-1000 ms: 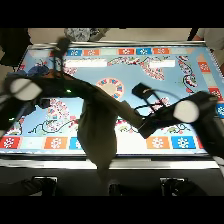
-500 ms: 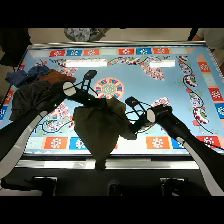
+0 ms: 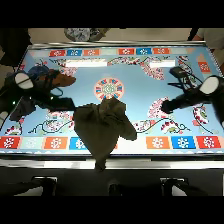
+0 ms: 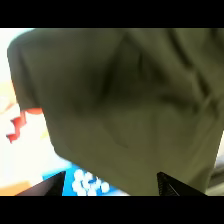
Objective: Fold the shirts.
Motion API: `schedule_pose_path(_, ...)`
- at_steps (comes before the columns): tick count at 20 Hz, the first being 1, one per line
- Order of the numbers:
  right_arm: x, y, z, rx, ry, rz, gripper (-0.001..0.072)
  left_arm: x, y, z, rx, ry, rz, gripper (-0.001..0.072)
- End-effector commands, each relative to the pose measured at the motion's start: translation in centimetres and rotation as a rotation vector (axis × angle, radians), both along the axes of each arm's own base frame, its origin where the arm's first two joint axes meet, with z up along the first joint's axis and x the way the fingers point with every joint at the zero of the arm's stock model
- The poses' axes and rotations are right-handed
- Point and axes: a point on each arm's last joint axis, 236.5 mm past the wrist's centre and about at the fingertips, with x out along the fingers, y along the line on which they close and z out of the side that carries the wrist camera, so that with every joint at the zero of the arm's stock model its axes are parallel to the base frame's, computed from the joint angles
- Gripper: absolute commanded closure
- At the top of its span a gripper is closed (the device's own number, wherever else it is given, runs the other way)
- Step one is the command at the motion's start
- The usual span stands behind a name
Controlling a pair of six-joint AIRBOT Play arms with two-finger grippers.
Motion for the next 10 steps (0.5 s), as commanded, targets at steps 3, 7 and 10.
schedule_pose_path(3,-6.7,-1.0,-6.7,0.184,0.283,-0.044,0.0008,-13.3,-4.9,-6.3,-0.238,0.237,0.081,0.0006)
schedule_pose_path(7,-8.9,2.3,-10.5,0.18,0.35,0.018,0.0002,-19.9,-9.4,-10.1,-0.292,0.349,0.049,0.0006)
schedule_pose_path(10,-8.5,4.3,-11.3,0.158,0.321,0.072,0.0,-19.6,-13.3,-9.8,-0.375,0.302,0.083,0.0006)
